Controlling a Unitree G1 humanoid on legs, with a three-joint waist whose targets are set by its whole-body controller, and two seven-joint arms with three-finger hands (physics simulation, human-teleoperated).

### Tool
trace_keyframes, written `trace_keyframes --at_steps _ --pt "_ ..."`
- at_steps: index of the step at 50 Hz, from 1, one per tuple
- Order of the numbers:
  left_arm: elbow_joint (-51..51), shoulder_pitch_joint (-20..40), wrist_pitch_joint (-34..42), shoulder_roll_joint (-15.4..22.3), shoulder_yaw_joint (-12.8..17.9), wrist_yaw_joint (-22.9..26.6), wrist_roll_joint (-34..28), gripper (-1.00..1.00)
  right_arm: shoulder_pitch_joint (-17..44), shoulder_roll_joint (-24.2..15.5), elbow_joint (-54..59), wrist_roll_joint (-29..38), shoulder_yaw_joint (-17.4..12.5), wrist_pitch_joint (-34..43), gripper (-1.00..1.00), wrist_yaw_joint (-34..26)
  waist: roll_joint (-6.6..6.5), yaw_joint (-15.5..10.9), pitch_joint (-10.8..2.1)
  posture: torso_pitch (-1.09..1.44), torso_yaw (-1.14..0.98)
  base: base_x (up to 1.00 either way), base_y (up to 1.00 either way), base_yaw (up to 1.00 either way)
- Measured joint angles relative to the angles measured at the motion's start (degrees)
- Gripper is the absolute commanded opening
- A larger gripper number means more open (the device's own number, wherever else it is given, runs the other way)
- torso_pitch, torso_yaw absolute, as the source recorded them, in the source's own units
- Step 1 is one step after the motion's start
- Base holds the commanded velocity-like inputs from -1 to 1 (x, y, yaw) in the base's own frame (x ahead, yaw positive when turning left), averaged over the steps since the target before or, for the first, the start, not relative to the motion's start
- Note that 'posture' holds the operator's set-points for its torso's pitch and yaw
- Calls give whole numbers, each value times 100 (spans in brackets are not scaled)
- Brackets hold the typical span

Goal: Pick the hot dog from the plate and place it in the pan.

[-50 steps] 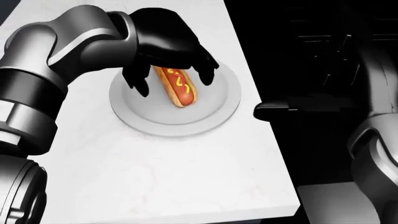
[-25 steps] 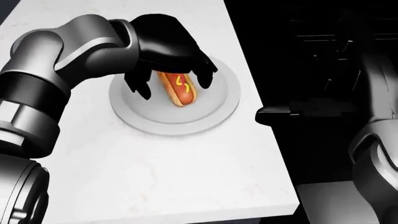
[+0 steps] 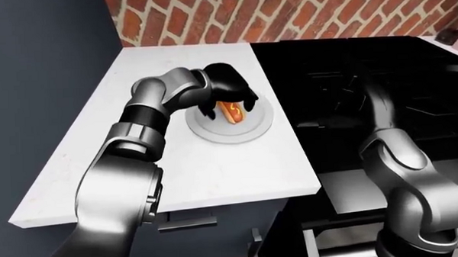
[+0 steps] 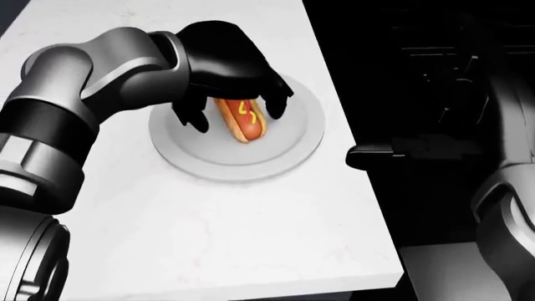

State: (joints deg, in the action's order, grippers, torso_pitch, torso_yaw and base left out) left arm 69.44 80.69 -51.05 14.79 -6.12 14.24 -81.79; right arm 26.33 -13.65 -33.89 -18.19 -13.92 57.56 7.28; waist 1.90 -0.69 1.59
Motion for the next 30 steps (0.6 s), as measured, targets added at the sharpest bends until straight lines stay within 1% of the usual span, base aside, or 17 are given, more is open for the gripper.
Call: trace_keyframes --at_steps 8,15,24,25,27,30 --pt "-29 31 6 -5 24 35 58 7 21 -5 -21 -30 -6 39 100 24 -3 3 -2 0 0 0 0 0" --pt "-20 12 20 -22 -3 -27 43 6 27 -18 -29 -52 -25 47 100 40 -5 9 -10 0 0 0 0 0" --pt "-8 -79 23 -56 -50 -334 -86 4 -39 -1 -48 -54 -6 19 100 46 -11 20 -17 0 0 0 0 0" --pt "-1 -80 21 -59 -51 -360 -103 -1 -40 -2 -63 -56 -9 24 100 49 -11 19 -18 0 0 0 0 0" --pt "18 -83 24 -62 -56 -425 -139 -6 -46 -2 -75 -58 -12 16 100 50 -11 18 -20 0 0 0 0 0" --pt "22 -92 54 -71 -61 -569 -184 -7 -59 4 -70 -57 -7 0 100 50 -10 21 -22 0 0 0 0 0"
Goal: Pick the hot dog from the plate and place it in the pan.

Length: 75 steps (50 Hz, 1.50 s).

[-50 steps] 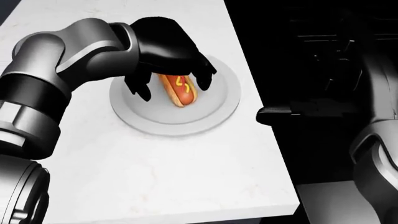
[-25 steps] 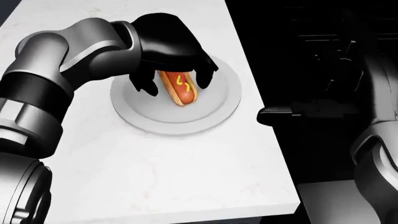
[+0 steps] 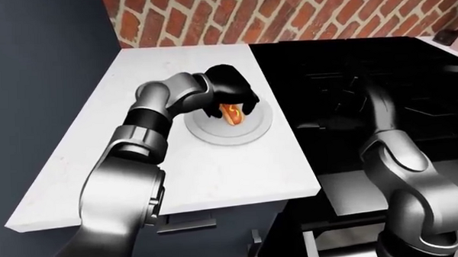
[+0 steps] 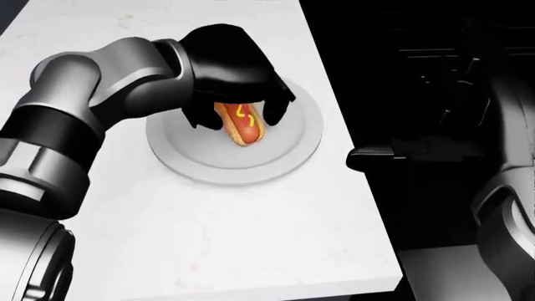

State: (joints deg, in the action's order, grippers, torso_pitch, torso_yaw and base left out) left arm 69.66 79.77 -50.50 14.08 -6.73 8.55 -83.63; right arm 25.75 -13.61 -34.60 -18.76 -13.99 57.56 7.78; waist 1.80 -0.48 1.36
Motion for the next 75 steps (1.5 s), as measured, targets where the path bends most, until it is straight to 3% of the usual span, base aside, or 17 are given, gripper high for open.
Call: trace_keyframes --at_steps 17,30,35,38,39,41,62,75 --pt "62 -94 119 -44 -43 -689 -278 -18 -62 10 -2 1 -14 -28 100 -9 -4 -10 -10 0 0 0 0 0" --pt "135 -2 102 -41 -5 -691 -263 -37 -13 2 -20 -12 -12 27 100 12 -8 0 5 0 0 0 0 0" --pt "167 31 82 -18 -3 -674 -245 -61 51 -16 -46 -26 -34 72 100 34 -11 3 5 0 0 0 0 0" --pt "168 48 78 -7 3 -662 -234 -65 64 -21 -82 -44 -36 100 100 46 -8 3 6 0 0 0 0 0" --pt "180 62 74 2 3 -656 -232 -87 60 -24 -84 -49 -36 97 100 45 -7 4 7 0 0 0 0 0" --pt "190 103 57 22 23 -619 -212 -100 66 -27 -79 -56 -36 104 100 50 -4 6 13 0 0 0 0 0" --pt "-44 438 -152 277 190 143 281 -100 619 -174 -394 -267 -56 804 100 265 -5 -19 57 0 0 0 0 0" --pt "-238 590 -212 338 255 579 618 -100 1586 -461 -873 -493 -271 2509 100 497 22 -52 108 0 0 0 0 0"
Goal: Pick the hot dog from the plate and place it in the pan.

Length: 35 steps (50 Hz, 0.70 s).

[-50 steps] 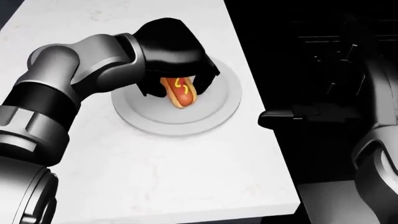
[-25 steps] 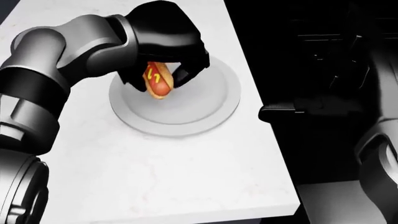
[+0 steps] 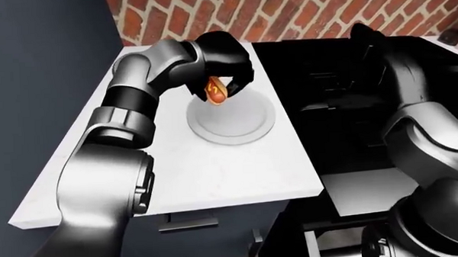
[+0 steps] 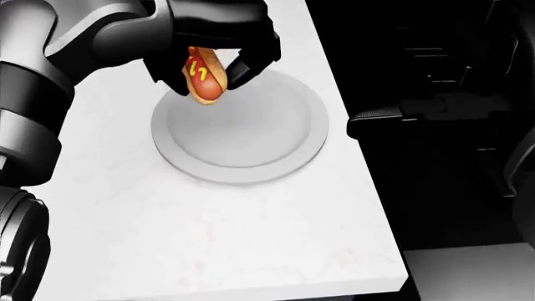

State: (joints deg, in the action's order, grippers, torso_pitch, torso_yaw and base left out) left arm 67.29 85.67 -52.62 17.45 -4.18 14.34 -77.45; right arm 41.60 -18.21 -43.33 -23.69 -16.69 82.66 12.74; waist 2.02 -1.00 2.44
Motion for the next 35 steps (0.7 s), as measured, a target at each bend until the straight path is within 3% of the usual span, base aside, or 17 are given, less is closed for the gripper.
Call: trace_keyframes --at_steps 13,19,21,23,25,29,35 --pt "9 -28 11 38 -42 19 65 -100 291 -27 -35 147 1 455 100 -181 -12 -13 35 0 0 0 -1 0" --pt "81 -74 47 97 -30 54 17 -100 390 13 -121 168 35 587 100 -295 -161 2 -72 0 0 0 -10 0" --pt "15 -35 63 79 -11 66 44 -100 405 10 -138 213 10 583 100 -312 -83 24 -74 0 0 0 -10 0" --pt "-61 14 61 64 -9 32 80 -100 407 17 -144 270 -4 573 100 -322 105 38 -70 0 0 0 -9 0" --pt "-90 -9 48 -7 -21 -26 116 -100 340 17 -134 329 -41 583 100 -326 14 121 -7 0 0 0 -10 0" --pt "-20 -65 -23 -46 -81 -12 98 -100 381 51 -112 441 -33 678 100 -315 61 119 -11 0 0 0 -10 0" --pt "-38 -34 37 40 -24 -20 77 -100 379 60 -180 478 18 591 100 -416 -151 15 27 0 0 0 -9 0"
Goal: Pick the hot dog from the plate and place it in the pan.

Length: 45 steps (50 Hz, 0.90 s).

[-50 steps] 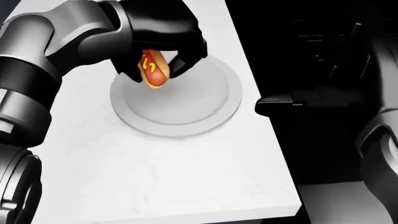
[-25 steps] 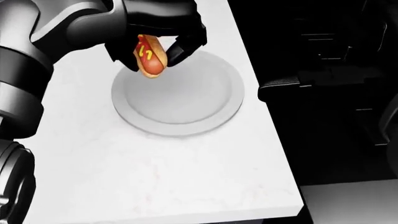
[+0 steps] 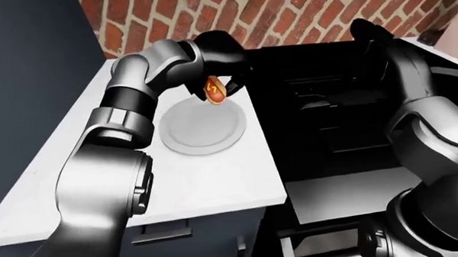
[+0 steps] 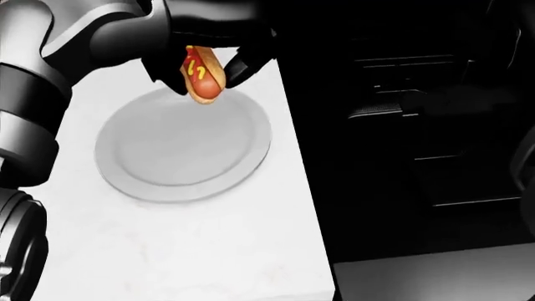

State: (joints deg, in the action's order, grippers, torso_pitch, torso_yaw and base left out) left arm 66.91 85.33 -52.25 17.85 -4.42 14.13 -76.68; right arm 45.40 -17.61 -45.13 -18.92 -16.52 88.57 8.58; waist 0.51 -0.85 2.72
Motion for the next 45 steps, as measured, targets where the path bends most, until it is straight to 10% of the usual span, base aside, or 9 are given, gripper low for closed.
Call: trace_keyframes --at_steps 6,12,18,24,38,45 --pt "-34 -4 2 -4 6 30 42 -100 -9 30 40 89 48 -13 100 -52 -342 -5 -69 0 0 0 -8 0" --pt "10 -67 57 29 14 80 21 -100 -6 73 -1 103 91 83 100 -139 85 -3 42 0 0 0 -5 0" --pt "103 -96 65 48 -21 84 -31 -100 45 95 -80 152 103 135 100 -213 -99 22 -107 0 0 -12 -21 0" --pt "-66 46 71 -4 36 11 71 -100 21 63 -77 266 57 112 100 -255 267 93 -125 0 0 -14 -22 0" --pt "-14 -11 64 -46 4 63 84 -100 50 108 -50 451 63 192 100 -358 20 -25 -62 0 0 -31 -24 0" --pt "17 -99 58 6 9 46 77 -100 -44 201 -120 506 138 129 100 -411 -342 -127 -87 0 0 -33 -21 0"
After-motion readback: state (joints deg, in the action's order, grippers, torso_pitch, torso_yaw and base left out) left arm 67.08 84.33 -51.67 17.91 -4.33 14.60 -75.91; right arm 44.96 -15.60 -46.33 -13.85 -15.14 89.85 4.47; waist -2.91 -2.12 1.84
